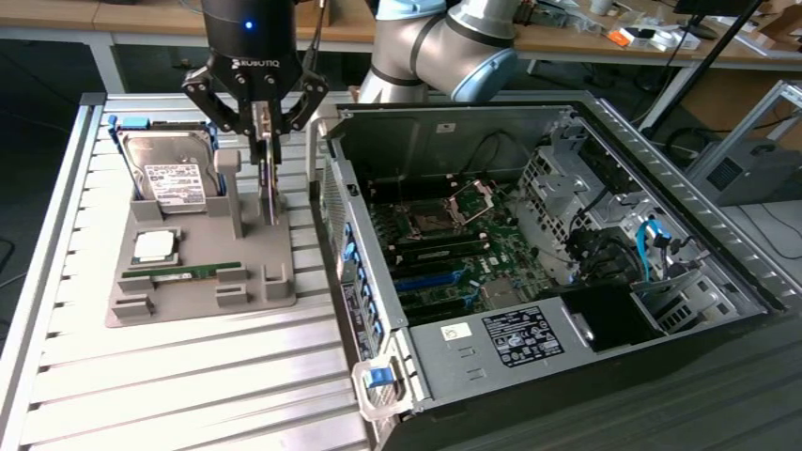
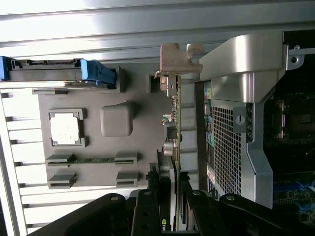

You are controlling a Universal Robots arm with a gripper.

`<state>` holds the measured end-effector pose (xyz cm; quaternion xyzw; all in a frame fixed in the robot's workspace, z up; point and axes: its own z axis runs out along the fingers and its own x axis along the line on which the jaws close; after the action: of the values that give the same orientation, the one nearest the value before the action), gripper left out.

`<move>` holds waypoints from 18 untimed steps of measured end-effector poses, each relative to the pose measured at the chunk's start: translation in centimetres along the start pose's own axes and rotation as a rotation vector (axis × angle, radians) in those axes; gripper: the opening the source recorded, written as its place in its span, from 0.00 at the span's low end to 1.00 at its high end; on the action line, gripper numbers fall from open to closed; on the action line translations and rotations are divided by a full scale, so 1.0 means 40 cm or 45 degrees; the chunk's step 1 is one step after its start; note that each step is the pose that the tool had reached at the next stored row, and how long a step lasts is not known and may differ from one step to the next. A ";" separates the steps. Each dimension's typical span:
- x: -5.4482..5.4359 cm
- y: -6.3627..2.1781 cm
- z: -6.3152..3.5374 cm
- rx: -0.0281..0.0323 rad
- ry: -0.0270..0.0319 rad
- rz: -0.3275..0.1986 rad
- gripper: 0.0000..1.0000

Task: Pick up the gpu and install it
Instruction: 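Pick up the gpu and move the gpu toward the slot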

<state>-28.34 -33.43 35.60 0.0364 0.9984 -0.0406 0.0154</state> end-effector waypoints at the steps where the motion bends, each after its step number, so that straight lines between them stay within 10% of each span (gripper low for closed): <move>1: 0.000 0.000 -0.001 0.0000 -0.0001 0.000 0.27; 18: -0.001 -0.001 -0.017 0.0000 0.0000 0.000 0.27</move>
<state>-28.34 -33.43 36.28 0.0364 0.9984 -0.0406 0.0154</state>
